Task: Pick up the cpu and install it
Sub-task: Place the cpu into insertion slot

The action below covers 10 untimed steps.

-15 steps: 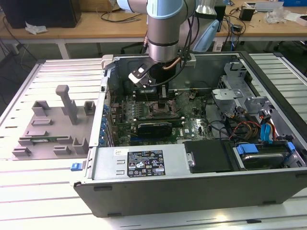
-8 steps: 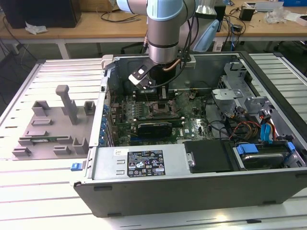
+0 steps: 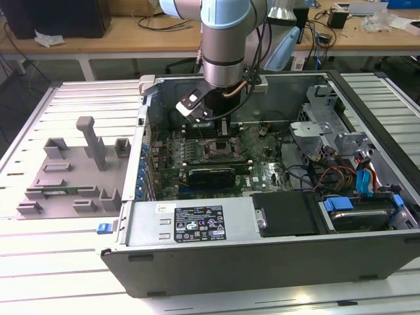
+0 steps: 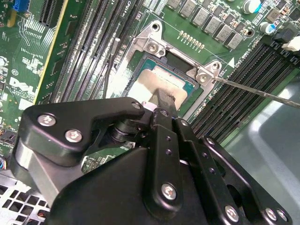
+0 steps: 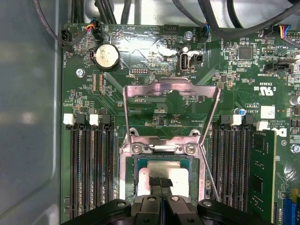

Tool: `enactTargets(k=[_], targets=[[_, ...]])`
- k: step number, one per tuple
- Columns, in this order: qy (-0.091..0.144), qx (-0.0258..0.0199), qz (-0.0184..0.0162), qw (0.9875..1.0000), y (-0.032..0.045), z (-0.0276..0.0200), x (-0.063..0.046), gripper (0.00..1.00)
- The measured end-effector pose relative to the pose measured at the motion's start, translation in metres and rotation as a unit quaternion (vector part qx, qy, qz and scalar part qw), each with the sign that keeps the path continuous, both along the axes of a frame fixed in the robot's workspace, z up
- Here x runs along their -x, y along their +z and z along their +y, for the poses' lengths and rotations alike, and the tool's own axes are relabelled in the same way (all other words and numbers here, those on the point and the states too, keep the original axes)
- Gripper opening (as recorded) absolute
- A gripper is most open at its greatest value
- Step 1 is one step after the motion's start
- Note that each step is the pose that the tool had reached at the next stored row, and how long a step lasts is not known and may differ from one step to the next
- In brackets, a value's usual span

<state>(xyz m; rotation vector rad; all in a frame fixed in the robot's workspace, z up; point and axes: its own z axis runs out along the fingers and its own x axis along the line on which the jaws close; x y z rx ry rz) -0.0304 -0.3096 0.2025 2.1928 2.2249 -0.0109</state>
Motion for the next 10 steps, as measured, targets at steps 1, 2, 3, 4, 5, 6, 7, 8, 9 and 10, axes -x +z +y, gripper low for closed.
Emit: enactTargets(k=[1, 2, 3, 4, 5, 6, 7, 8, 9, 10], targets=[[0.0, -0.0001, 0.0, 1.0, 0.0, 0.0, 0.0, 0.11], [0.0, -0.0002, -0.0001, 1.0, 0.0003, 0.0, 0.0, 0.11], [0.0, -0.0006, -0.0004, 1.0, 0.0011, 0.0002, 0.0, 0.11], [0.0, -0.0008, -0.0005, 1.0, 0.0033, 0.0003, 0.0, 0.11], [0.0, -0.0001, -0.0001, 1.0, 0.0057, 0.0, 0.0, 0.11], [0.0, -0.0002, -0.0001, 1.0, 0.0087, 0.0001, 0.0, 0.11], [0.0, 0.0, -0.0001, 1.0, 0.0109, 0.0, 0.0, 0.11], [0.0, 0.0, -0.0001, 1.0, 0.0139, 0.0, 0.0, 0.11], [0.0, 0.0001, -0.0001, 1.0, 0.0202, 0.0001, 0.0, 0.11], [0.0, 0.0002, -0.0001, 1.0, 0.0259, 0.0001, 0.0, 0.11]])
